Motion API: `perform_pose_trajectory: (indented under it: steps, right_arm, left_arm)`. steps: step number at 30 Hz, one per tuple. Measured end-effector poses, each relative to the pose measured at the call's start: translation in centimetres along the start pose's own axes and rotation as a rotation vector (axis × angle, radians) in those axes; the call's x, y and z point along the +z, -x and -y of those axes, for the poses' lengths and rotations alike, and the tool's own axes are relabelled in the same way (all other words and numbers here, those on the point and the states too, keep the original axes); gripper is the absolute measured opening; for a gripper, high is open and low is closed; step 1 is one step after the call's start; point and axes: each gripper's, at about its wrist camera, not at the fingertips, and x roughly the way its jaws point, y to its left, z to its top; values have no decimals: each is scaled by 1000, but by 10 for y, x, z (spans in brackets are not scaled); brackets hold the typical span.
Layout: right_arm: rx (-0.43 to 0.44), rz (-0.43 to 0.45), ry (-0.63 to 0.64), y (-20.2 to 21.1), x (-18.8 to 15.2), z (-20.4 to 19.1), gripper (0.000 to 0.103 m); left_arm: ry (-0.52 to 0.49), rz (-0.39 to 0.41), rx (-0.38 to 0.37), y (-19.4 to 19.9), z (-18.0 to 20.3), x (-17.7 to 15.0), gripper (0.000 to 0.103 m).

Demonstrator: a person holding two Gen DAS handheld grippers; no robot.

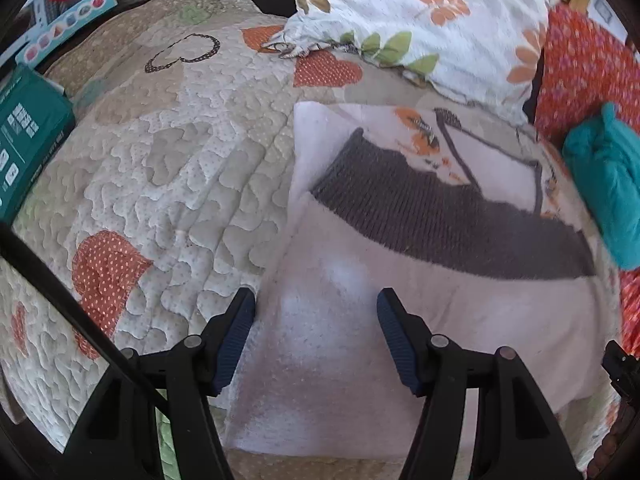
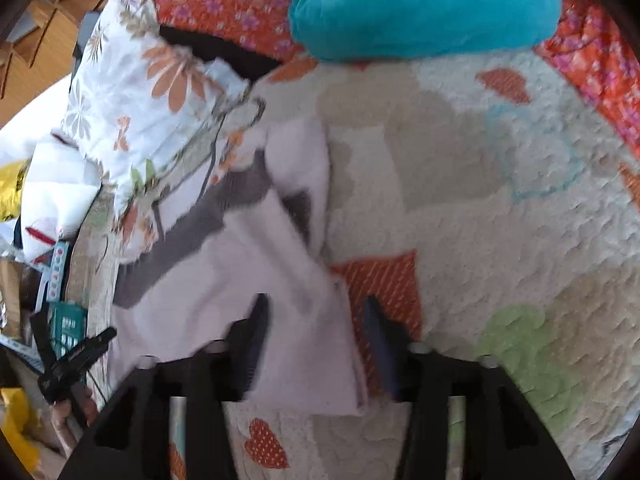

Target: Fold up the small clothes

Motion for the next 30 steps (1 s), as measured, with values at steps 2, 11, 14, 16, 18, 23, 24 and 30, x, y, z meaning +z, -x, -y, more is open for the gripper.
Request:
perform_pose_trajectory:
  steps: [2, 11, 14, 16, 18, 23, 24, 30]
  right_arm:
    - [2, -51, 5, -15, -12, 0, 59]
    - [-74, -112, -52, 7, -15, 48, 6]
    - [-102, -96, -58, 13, -17, 57, 6]
    - [-88, -53, -55, 25, -20, 53, 7]
    - [-87, -27, -28, 32, -20, 45, 13]
    - [-67, 17, 110, 36, -17, -2, 42]
    - [-62, 16, 132, 34, -19, -11, 43]
    - [16, -65, 373, -7, -48, -101, 45]
  left_arm:
    - [-16, -8, 18, -3, 1, -1, 62]
    - [7, -74, 37, -14, -10, -2, 63]
    - [5, -67, 46, -11, -10, -4, 63]
    - [15, -47, 43, -4, -13, -3, 63]
    - [35, -5, 36, 8, -20, -1, 63]
    - [120, 77, 105, 30, -54, 8, 64]
    - [141, 76, 119, 32, -62, 10, 64]
    - [284, 38, 92, 27, -104, 17, 64]
